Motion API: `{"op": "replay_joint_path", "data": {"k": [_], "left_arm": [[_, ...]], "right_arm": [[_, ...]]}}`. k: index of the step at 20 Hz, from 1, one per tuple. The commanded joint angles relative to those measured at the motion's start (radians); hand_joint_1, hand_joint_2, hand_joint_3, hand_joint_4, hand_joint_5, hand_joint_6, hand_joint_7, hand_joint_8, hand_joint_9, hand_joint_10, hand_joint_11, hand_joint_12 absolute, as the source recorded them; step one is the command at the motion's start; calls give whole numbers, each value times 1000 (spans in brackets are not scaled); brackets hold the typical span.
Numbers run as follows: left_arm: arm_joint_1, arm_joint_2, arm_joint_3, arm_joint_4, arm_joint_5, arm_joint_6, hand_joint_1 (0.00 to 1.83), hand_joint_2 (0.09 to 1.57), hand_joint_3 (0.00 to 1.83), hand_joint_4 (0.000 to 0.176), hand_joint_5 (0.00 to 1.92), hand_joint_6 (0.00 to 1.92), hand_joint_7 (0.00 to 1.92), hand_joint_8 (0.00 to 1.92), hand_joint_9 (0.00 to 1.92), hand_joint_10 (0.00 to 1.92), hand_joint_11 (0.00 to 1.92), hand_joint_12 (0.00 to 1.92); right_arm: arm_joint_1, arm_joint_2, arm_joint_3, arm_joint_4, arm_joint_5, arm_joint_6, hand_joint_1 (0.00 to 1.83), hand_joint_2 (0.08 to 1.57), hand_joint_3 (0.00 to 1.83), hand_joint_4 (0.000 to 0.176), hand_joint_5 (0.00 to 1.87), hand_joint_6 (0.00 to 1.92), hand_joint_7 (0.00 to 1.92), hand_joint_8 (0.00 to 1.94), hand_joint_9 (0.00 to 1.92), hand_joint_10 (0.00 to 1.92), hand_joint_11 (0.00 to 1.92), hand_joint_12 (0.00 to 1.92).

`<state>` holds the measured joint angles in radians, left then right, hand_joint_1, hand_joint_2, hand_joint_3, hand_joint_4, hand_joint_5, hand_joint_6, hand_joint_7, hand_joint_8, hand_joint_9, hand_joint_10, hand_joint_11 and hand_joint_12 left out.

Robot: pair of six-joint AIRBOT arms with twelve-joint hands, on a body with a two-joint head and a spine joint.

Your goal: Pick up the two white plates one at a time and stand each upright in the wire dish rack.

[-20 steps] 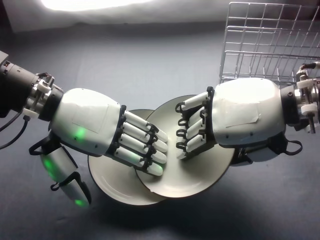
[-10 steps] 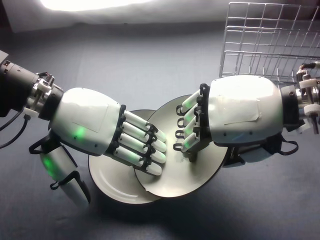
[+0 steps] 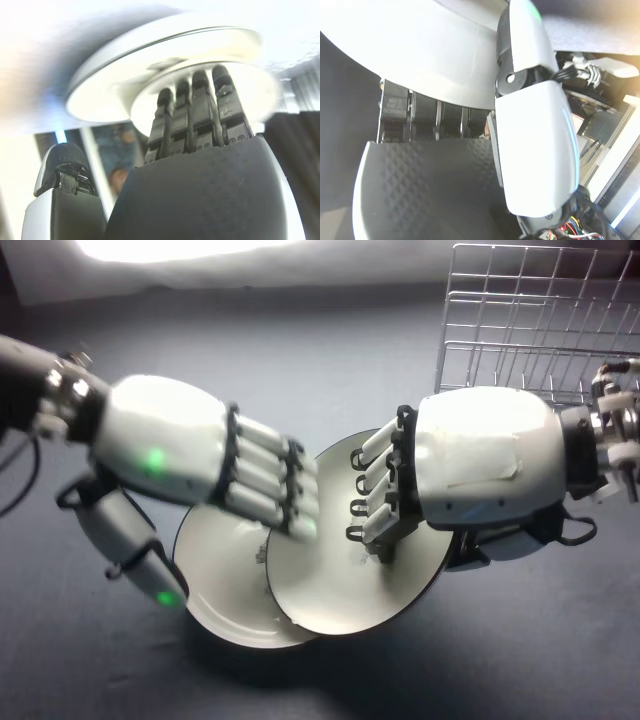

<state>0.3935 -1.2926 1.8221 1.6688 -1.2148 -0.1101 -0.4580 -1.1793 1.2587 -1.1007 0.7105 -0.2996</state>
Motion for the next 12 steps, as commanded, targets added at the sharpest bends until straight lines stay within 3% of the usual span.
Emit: {"op": "replay_joint_path", "data": {"k": [1, 3, 4, 12], "left_arm": [[-20, 23, -13, -86, -43, -16, 0, 1123, 0, 0, 99, 3, 113, 5, 103, 4, 0, 195], [-45, 65, -48, -103, -39, -32, 0, 1117, 0, 0, 103, 1, 112, 1, 97, 0, 0, 163], [-56, 84, -63, -108, -34, -41, 0, 1120, 0, 0, 106, 1, 121, 3, 107, 2, 0, 180], [-142, 294, -244, -135, 63, -156, 0, 1127, 2, 0, 115, 2, 110, 3, 104, 3, 0, 232]], "right_arm": [[10, 14, 0, 47, 37, 3, 1386, 1070, 0, 0, 1026, 902, 1191, 625, 921, 1095, 723, 1158], [26, 22, 0, 73, 52, 5, 1389, 1057, 0, 0, 1061, 866, 1228, 537, 937, 1061, 734, 1119], [32, 26, 0, 74, 65, 6, 1388, 1063, 2, 0, 1041, 891, 1200, 630, 927, 1045, 729, 1116], [83, 90, -77, 200, 111, 19, 1381, 1084, 0, 0, 1004, 966, 1138, 681, 889, 1136, 680, 1154]]}}
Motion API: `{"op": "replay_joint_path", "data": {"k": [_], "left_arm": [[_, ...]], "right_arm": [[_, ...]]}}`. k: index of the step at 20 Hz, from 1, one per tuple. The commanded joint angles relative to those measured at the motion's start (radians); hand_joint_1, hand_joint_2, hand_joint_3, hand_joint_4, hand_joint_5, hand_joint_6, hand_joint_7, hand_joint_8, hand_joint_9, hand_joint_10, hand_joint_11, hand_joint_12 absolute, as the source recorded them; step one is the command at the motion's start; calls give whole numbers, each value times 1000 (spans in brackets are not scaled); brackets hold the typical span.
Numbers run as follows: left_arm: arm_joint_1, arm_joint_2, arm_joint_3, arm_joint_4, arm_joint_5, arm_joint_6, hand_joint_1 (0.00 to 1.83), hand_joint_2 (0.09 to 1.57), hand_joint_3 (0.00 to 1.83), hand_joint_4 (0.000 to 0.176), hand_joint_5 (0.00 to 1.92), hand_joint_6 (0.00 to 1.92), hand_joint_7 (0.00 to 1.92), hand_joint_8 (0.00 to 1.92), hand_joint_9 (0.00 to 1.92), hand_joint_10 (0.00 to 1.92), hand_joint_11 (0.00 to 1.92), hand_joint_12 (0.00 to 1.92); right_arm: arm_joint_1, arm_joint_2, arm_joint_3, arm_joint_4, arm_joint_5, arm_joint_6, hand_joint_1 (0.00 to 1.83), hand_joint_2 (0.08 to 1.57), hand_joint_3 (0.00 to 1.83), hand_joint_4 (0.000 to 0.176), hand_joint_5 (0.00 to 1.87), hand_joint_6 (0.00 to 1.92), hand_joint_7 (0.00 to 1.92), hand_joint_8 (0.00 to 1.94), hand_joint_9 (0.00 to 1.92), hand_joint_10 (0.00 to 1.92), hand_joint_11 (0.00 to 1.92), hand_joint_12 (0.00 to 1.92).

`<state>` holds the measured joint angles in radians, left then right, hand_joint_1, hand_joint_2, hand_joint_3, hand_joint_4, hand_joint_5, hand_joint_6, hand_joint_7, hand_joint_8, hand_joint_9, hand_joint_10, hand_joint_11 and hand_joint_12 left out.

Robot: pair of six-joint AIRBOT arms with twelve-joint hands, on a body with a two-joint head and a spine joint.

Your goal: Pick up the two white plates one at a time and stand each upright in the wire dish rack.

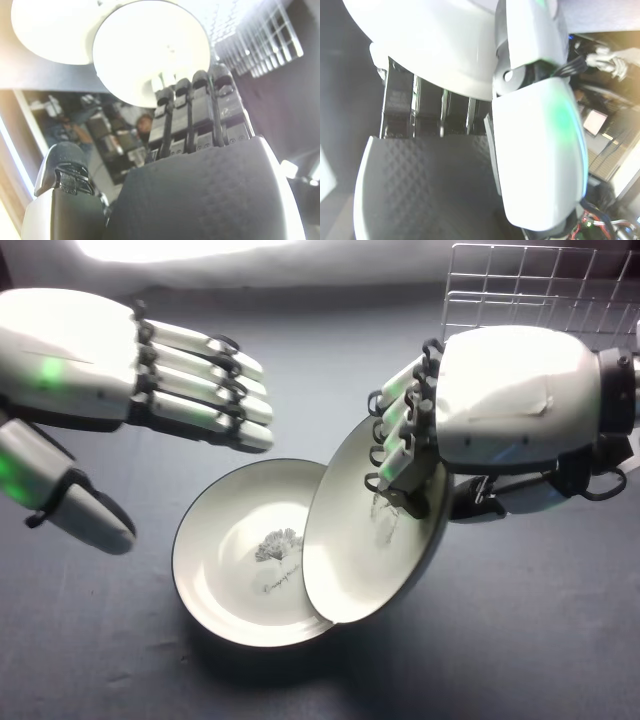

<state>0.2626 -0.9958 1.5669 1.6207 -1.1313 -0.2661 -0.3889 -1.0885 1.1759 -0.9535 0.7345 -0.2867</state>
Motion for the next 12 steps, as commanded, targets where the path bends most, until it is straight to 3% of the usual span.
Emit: {"op": "replay_joint_path", "data": {"k": [1, 6, 9, 12], "left_arm": [[-19, 23, -5, -86, -9, -16, 0, 1131, 2, 0, 126, 4, 121, 4, 117, 5, 0, 252], [-52, 83, -30, -85, 10, -33, 0, 1115, 0, 0, 84, 1, 89, 1, 88, 0, 0, 185], [-52, 100, -28, -109, 43, -33, 0, 1125, 2, 0, 90, 3, 84, 2, 71, 0, 0, 158], [-52, 99, -29, -114, 73, -28, 0, 1132, 0, 0, 129, 1, 109, 1, 86, 2, 0, 224]], "right_arm": [[19, 11, -11, 82, 88, 8, 1381, 1084, 0, 0, 1003, 973, 1136, 685, 895, 1123, 684, 1154], [45, 53, -73, 190, 87, 17, 1385, 1077, 1, 0, 1000, 938, 1142, 780, 925, 1039, 725, 1184], [56, 79, -111, 267, 84, 23, 1387, 1065, 0, 0, 1025, 931, 1167, 565, 983, 1062, 792, 1046], [64, 104, -149, 360, 76, 33, 1392, 1062, 0, 0, 985, 870, 1132, 682, 1054, 1025, 851, 1019]]}}
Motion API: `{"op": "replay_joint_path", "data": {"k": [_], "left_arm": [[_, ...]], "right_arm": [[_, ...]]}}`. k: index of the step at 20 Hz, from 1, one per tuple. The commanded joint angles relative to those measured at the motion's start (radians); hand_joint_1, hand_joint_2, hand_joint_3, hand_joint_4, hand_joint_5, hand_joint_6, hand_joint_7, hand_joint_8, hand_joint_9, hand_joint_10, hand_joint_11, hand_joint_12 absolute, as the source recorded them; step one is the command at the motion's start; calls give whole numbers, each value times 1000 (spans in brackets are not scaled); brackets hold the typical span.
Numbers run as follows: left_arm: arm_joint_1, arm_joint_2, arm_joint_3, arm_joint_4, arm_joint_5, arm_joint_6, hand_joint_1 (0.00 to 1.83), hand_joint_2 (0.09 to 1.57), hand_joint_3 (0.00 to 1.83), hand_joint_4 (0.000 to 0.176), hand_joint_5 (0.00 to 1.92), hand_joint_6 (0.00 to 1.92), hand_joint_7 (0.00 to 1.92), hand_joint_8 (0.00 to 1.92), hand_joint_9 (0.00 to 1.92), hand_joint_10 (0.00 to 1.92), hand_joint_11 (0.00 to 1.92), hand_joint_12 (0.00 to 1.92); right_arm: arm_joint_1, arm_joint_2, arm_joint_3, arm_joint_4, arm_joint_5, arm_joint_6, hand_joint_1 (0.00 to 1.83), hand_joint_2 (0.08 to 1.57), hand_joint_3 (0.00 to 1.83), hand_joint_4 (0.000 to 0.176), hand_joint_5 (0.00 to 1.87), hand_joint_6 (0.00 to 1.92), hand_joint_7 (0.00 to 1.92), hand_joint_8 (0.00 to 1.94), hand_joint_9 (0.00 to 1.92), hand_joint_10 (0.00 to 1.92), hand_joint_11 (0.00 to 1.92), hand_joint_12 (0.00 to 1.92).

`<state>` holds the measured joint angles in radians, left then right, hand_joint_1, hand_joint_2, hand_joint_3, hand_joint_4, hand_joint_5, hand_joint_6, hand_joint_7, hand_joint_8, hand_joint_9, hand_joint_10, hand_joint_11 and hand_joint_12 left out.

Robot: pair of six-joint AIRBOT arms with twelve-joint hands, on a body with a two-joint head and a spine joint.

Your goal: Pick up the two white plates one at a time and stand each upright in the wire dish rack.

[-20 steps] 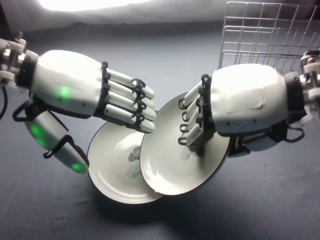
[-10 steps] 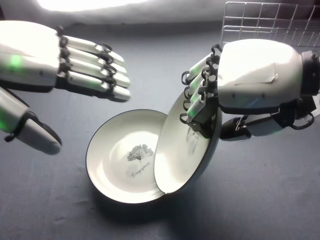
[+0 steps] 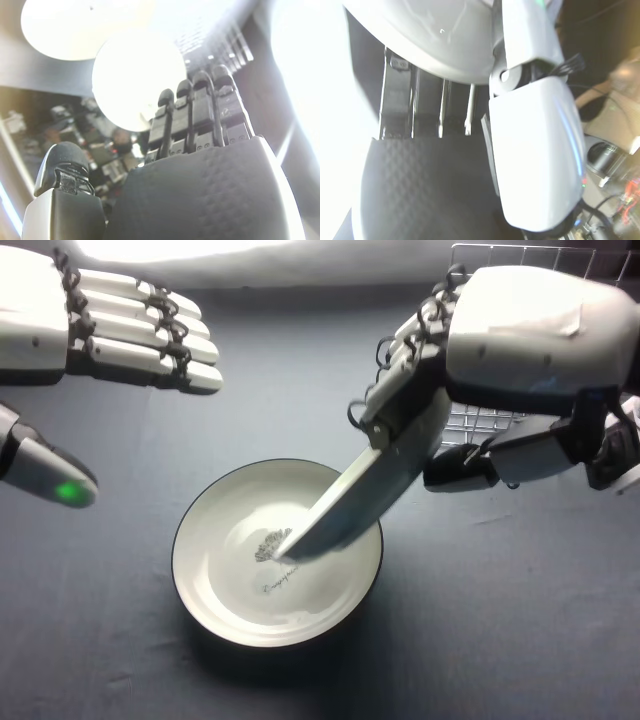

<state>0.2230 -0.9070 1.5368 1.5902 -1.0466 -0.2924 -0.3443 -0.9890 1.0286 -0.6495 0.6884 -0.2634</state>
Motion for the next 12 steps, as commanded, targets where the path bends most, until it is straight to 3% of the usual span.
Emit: {"op": "replay_joint_path", "data": {"k": [1, 5, 10, 12], "left_arm": [[-10, 11, -7, -83, -8, 7, 0, 1125, 0, 0, 150, 3, 122, 2, 100, 3, 0, 257], [0, 10, -5, -104, -9, 37, 0, 1129, 1, 0, 136, 0, 116, 1, 103, 1, 0, 265], [10, 10, 11, -107, 49, 58, 0, 1132, 1, 0, 157, 6, 131, 4, 106, 1, 0, 246], [24, 11, 16, -104, 68, 69, 0, 1134, 1, 0, 132, 0, 105, 0, 86, 1, 0, 195]], "right_arm": [[23, 10, -13, 90, 116, 12, 1394, 1052, 0, 0, 1052, 799, 1131, 672, 1053, 1014, 832, 1056], [42, 27, -51, 234, 85, 23, 1396, 1033, 0, 0, 1114, 739, 1140, 651, 1114, 884, 901, 1008], [80, 28, -71, 443, 38, 29, 1400, 1025, 0, 0, 1096, 726, 1202, 551, 1142, 868, 941, 991], [96, 29, -77, 518, 16, 32, 1400, 1025, 0, 0, 1089, 734, 1199, 621, 1133, 832, 953, 963]]}}
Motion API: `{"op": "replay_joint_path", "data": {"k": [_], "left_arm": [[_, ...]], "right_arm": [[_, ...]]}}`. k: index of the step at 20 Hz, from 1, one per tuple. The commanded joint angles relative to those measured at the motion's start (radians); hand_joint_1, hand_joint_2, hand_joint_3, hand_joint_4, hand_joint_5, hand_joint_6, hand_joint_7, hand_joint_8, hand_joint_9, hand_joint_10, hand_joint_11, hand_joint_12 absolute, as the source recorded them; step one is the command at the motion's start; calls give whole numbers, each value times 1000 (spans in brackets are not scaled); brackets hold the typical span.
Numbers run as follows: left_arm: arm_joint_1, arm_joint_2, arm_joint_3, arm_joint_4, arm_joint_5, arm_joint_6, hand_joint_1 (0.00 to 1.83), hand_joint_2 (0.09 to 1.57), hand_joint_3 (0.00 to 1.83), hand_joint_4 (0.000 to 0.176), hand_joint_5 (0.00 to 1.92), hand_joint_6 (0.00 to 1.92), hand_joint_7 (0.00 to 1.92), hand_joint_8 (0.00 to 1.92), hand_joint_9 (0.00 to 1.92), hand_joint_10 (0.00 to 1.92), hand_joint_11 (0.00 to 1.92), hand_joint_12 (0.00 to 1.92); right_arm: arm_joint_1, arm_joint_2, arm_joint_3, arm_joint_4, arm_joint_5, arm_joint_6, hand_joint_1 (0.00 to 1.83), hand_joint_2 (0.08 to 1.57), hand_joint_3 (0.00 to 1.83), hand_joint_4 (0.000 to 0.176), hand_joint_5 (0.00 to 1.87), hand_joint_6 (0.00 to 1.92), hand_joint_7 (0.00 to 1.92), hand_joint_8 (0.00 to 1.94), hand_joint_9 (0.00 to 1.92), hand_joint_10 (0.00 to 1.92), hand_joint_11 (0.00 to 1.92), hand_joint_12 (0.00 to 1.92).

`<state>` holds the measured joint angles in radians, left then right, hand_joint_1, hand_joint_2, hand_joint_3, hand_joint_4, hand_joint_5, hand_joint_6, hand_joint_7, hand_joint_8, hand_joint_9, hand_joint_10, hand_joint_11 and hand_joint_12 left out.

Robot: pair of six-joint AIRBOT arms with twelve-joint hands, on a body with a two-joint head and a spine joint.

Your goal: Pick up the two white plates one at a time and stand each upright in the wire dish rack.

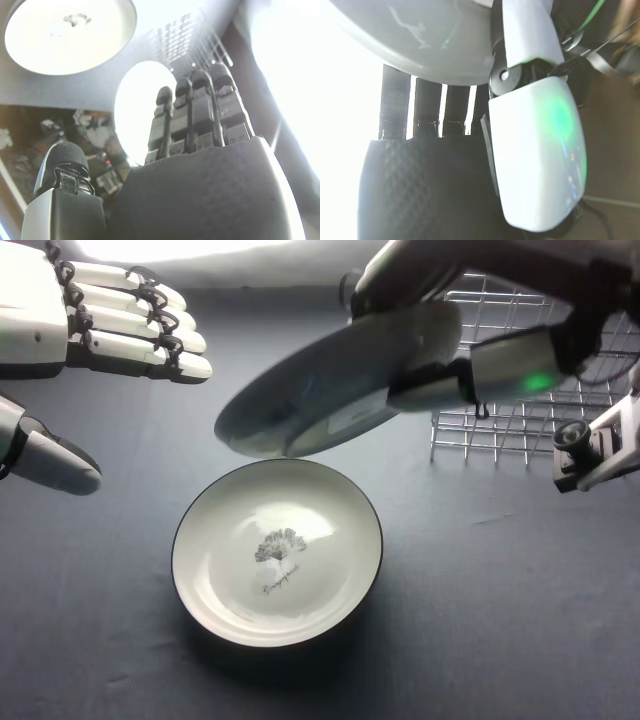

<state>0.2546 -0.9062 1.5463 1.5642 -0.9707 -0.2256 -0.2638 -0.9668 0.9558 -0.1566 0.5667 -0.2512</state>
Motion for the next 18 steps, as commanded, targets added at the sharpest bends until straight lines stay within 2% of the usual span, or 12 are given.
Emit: {"op": "replay_joint_path", "data": {"k": [1, 4, 5, 7, 10, 12, 18], "left_arm": [[1, 10, 12, -77, -2, 2, 0, 1137, 0, 0, 147, 0, 119, 0, 99, 0, 0, 234], [21, 5, 37, -77, 9, 6, 0, 1136, 1, 0, 180, 3, 146, 4, 117, 4, 0, 241], [24, 4, 46, -77, 9, 6, 0, 1131, 0, 0, 144, 1, 117, 1, 93, 1, 0, 191], [35, 0, 63, -77, 9, 7, 0, 1126, 0, 0, 156, 8, 132, 9, 106, 8, 14, 192], [45, -9, 78, -76, 2, 7, 0, 1134, 1, 0, 159, 0, 140, 1, 122, 0, 2, 260], [51, -16, 86, -75, -7, 7, 0, 1128, 0, 0, 148, 1, 130, 0, 115, 1, 0, 261], [95, -29, 78, -75, -29, -4, 0, 1118, 0, 0, 174, 5, 147, 6, 124, 6, 8, 225]], "right_arm": [[22, 7, -5, 59, 131, 21, 1400, 1025, 0, 0, 1084, 737, 1195, 630, 1142, 828, 965, 963], [38, 7, -5, 167, 105, 23, 1401, 1026, 0, 0, 1071, 746, 1182, 608, 1163, 838, 969, 965], [41, 8, -5, 194, 102, 23, 1401, 1027, 0, 0, 1058, 763, 1195, 584, 1161, 846, 968, 967], [55, 8, -5, 256, 89, 24, 1401, 1021, 0, 0, 1118, 685, 1201, 548, 1151, 855, 948, 976], [74, 8, -5, 327, 68, 24, 1401, 1021, 0, 0, 1110, 699, 1233, 500, 1136, 867, 962, 949], [88, 8, -5, 379, 54, 25, 1405, 1008, 0, 0, 1136, 639, 1282, 415, 1169, 817, 992, 924], [96, 8, 16, 406, 52, 23, 1402, 1018, 1, 0, 1113, 679, 1233, 503, 1153, 840, 999, 912]]}}
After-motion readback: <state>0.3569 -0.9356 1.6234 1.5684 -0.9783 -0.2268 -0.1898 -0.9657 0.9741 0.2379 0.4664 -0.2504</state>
